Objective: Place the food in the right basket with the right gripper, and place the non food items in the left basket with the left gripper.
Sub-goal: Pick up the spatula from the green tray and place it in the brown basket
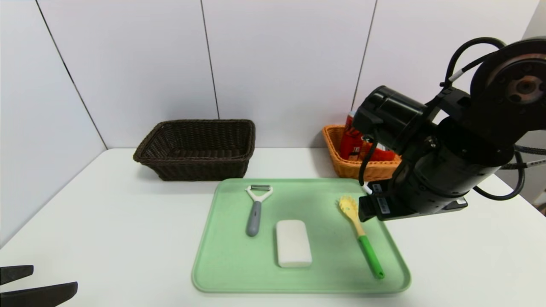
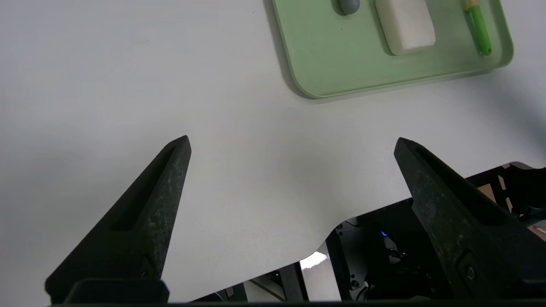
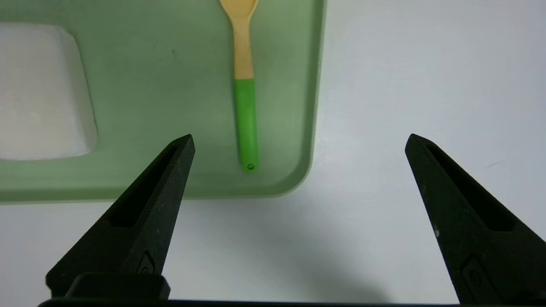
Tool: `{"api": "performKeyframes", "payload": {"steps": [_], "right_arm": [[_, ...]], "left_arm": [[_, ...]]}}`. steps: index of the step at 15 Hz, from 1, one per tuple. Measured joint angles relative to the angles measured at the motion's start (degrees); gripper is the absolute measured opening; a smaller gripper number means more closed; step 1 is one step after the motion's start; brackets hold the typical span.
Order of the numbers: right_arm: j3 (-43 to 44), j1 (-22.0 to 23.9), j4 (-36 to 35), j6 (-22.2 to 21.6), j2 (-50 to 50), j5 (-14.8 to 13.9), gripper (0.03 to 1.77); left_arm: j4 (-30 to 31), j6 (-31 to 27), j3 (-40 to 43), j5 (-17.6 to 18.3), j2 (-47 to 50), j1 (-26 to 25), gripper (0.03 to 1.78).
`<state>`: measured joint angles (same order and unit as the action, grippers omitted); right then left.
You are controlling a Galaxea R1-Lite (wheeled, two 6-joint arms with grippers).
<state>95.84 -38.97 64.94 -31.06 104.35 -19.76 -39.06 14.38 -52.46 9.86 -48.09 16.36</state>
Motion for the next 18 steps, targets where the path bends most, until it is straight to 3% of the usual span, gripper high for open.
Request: {"api": "performKeyframes", "payload": {"steps": [3,10,18], "right_arm": [[0.16,0.24,-0.04,-0.5,1.9,5.4,1.7],[0.95,2.68,-3.8,-0.33,8.52,11.86,1.7],[1.21,4.74,-4.13,-0.16,13.54,13.81,1.7]], "left_arm": [[0.0,-0.02,0.09,0.0,0.24,0.04,1.69],[-0.1,0.05,0.67,0.0,0.74,0.09,1.69],[-0.29,0.22,0.78,-0.06,1.49,0.04,1.69]]}}
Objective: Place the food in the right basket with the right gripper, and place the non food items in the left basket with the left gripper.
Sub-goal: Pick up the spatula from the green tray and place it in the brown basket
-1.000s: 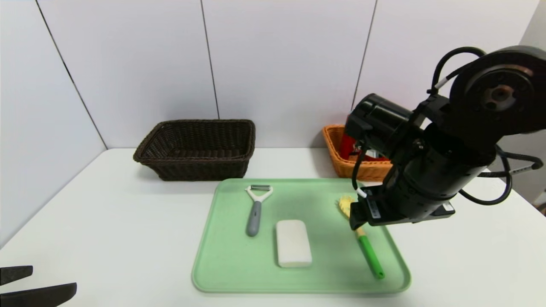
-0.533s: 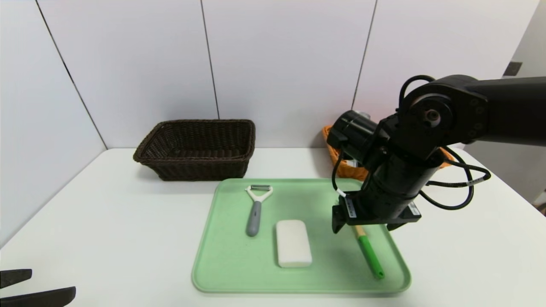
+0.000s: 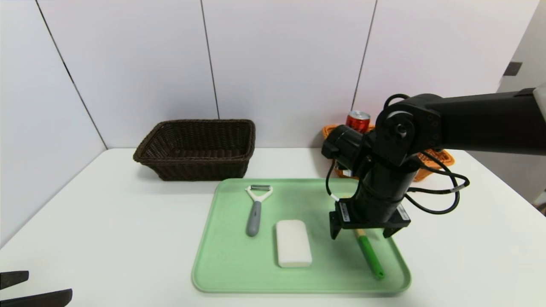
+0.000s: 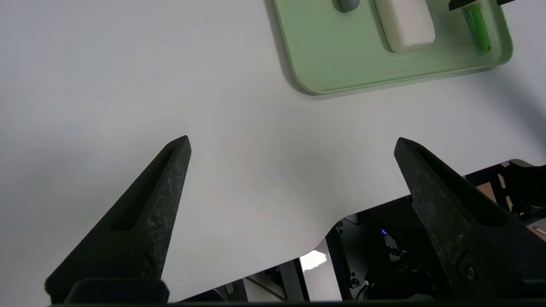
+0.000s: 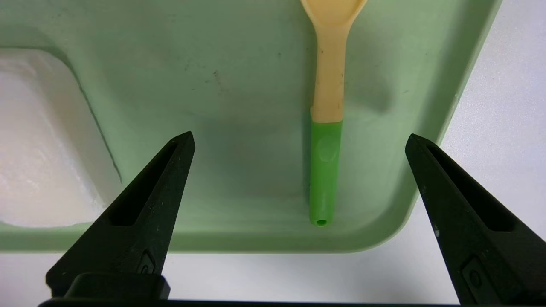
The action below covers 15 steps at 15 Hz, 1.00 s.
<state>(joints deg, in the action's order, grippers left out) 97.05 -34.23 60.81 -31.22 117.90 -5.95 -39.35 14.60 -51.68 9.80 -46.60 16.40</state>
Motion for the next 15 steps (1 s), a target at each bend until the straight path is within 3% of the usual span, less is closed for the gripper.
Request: {"api": "performKeyframes", "payload": {"steps": [15], "right_arm": [[-0.11,1.46,-2.23,0.52,2.04,2.12,1.71]], "left_arm": [[-0.23,0.06,-0.02,-0.1,0.17,-0.04,1.69]]}}
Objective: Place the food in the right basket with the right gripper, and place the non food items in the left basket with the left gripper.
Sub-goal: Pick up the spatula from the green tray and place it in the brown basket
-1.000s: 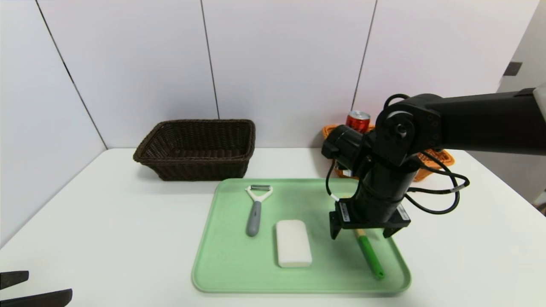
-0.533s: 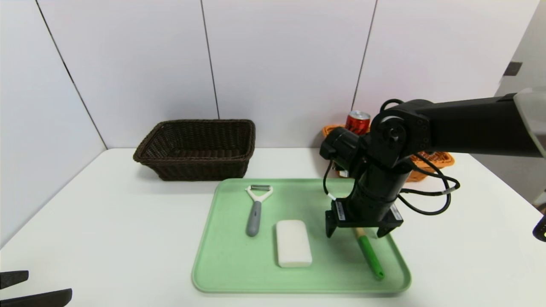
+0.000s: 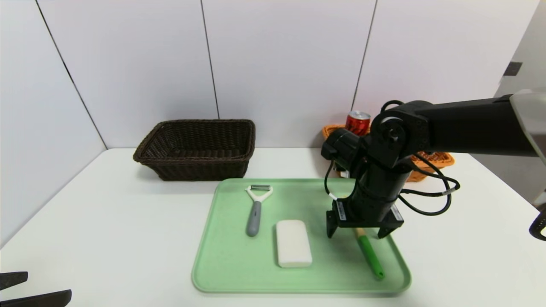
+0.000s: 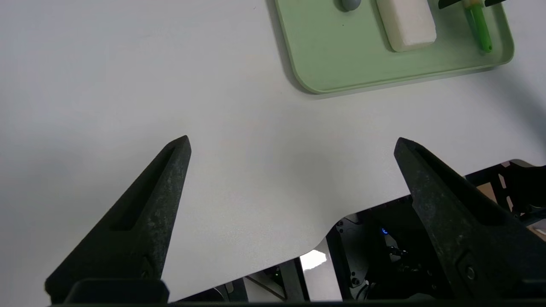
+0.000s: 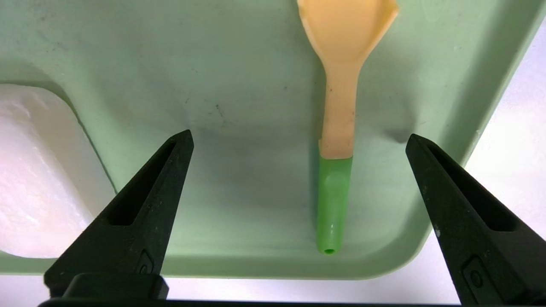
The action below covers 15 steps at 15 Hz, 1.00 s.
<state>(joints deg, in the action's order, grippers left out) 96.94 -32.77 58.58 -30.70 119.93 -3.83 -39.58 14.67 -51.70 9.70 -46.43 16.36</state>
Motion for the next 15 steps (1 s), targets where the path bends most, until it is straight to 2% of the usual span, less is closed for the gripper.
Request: {"api": "performKeyframes", "payload": {"steps": [10,11,13,15], "right_arm": [[-0.02,0.09,-0.04,-0.04,0.82,0.06,1.71],[-0.02,0.09,-0.06,-0.06,0.79,0.06,1.66],[-0.11,0.09,0.0,-0.04,0.71,0.06,1.31],[-0.13,0.09,0.05,-0.06,0.71,0.13,1.03]], "left_arm": [[-0.16,0.0,0.3,-0.15,0.57,0.0,1.69],[-0.13,0.0,0.3,-0.15,0.62,0.0,1.69],[-0.11,0.0,0.3,-0.17,0.63,0.0,1.69],[-0.11,0.0,0.29,-0.26,0.66,0.0,1.69]]}}
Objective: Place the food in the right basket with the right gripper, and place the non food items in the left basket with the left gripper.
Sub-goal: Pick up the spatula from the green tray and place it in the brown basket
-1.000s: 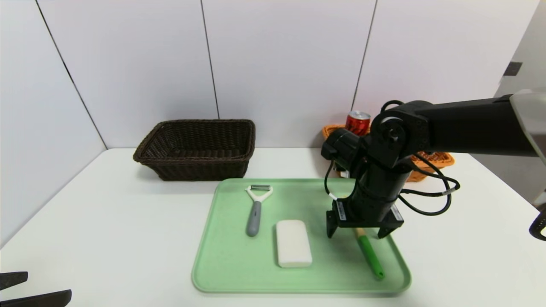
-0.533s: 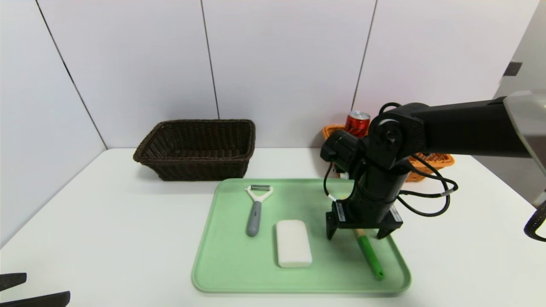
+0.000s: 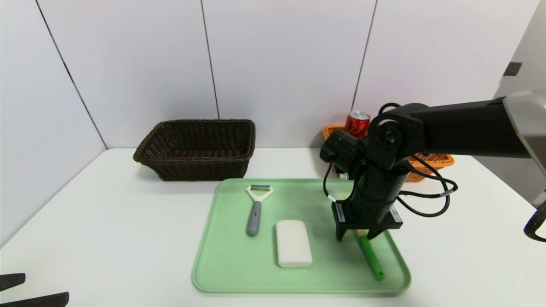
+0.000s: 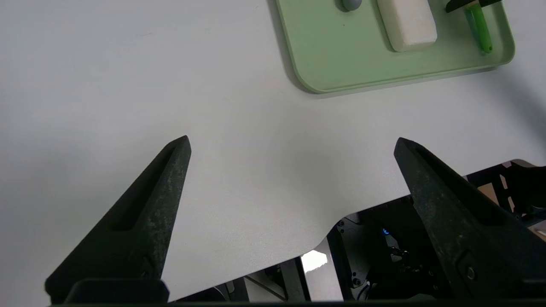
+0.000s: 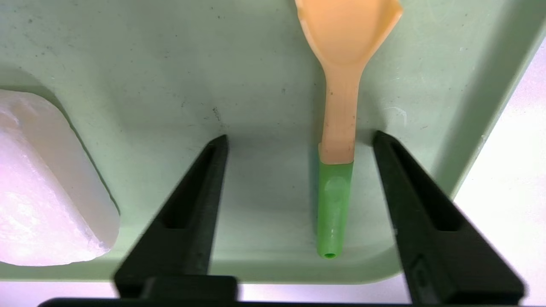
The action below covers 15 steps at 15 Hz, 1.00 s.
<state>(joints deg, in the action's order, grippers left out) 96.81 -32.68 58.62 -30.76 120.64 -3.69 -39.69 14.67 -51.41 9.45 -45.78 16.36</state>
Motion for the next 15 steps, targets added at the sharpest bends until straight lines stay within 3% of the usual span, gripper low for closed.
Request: {"api": "performKeyframes", "payload": {"steps": [3,4,11,15], "right_arm": [[-0.11,0.0,0.0,0.0,-0.02,0.0,0.72],[-0.12,0.0,0.0,-0.02,-0.02,-0.02,0.14],[1.84,-0.55,0.09,0.96,-1.87,0.01,0.15],[11.72,-3.19,-0.22,2.1,-4.43,1.19,0.15]], "left_arm": [[0.01,0.02,-0.05,-0.06,0.05,0.0,1.69],[0.01,0.02,-0.05,-0.13,0.09,0.0,1.69],[-0.05,-0.01,0.04,-0.17,0.02,0.0,1.69],[0.0,-0.15,0.01,-0.35,-0.37,0.0,1.69]]}}
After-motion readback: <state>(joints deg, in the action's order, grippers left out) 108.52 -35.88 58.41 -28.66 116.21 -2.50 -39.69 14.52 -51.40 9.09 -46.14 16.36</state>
